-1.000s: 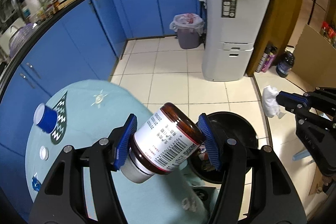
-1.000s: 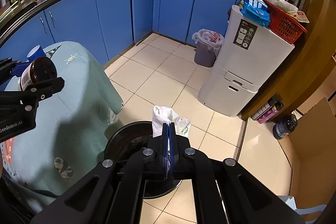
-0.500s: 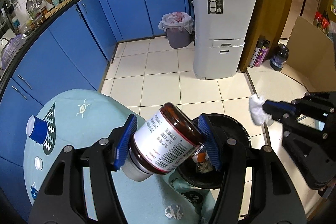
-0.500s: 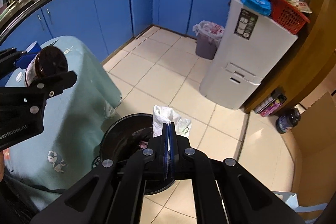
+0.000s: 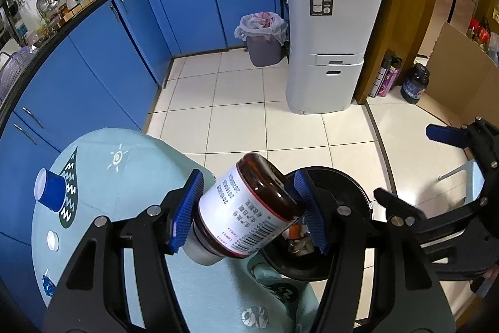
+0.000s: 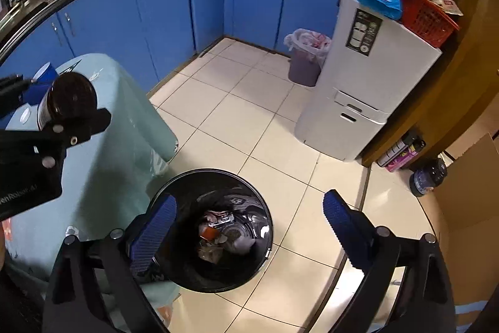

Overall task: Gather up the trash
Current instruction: 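Open the right tool over the bin while the left tool releases the bottle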

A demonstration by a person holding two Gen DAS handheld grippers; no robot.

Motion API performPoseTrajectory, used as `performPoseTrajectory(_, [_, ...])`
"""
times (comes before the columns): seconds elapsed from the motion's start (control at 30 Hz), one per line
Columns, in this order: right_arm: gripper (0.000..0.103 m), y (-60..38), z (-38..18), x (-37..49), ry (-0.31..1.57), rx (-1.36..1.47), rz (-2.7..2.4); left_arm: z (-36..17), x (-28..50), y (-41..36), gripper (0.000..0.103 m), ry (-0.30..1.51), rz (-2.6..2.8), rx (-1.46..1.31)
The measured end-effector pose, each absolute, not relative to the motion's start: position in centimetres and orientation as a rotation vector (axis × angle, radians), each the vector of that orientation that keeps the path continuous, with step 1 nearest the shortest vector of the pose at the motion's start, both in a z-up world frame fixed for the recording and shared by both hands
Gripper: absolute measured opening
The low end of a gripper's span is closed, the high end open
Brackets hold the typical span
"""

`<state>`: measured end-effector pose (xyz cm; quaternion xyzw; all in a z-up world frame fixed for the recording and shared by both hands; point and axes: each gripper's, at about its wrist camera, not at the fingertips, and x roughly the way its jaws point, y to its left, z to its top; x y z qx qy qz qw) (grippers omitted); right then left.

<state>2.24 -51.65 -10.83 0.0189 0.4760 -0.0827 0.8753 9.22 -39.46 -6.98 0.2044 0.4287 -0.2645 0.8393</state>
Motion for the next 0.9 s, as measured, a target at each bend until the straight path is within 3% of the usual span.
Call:
performPoseTrajectory(0.7, [0.093,-55.0,-10.6,0.5,0.991,0.076,-0.318,-6.5,7.7,-42.4,0.062,0.893,-0.643,0.444])
performPoseTrajectory(0.83, [0.093,-55.3,-10.5,0.1,0.984,0.089,-0.324,-5.9,7.5,-42.5,0.100,0.879,-0.660,0.409])
performPoseTrajectory(0.9, [0.093,-55.2,-10.6,0.0,0.986,0.090,-0.322,-5.3,7.4,-42.2,0.100,0.851,-0.659,0.396])
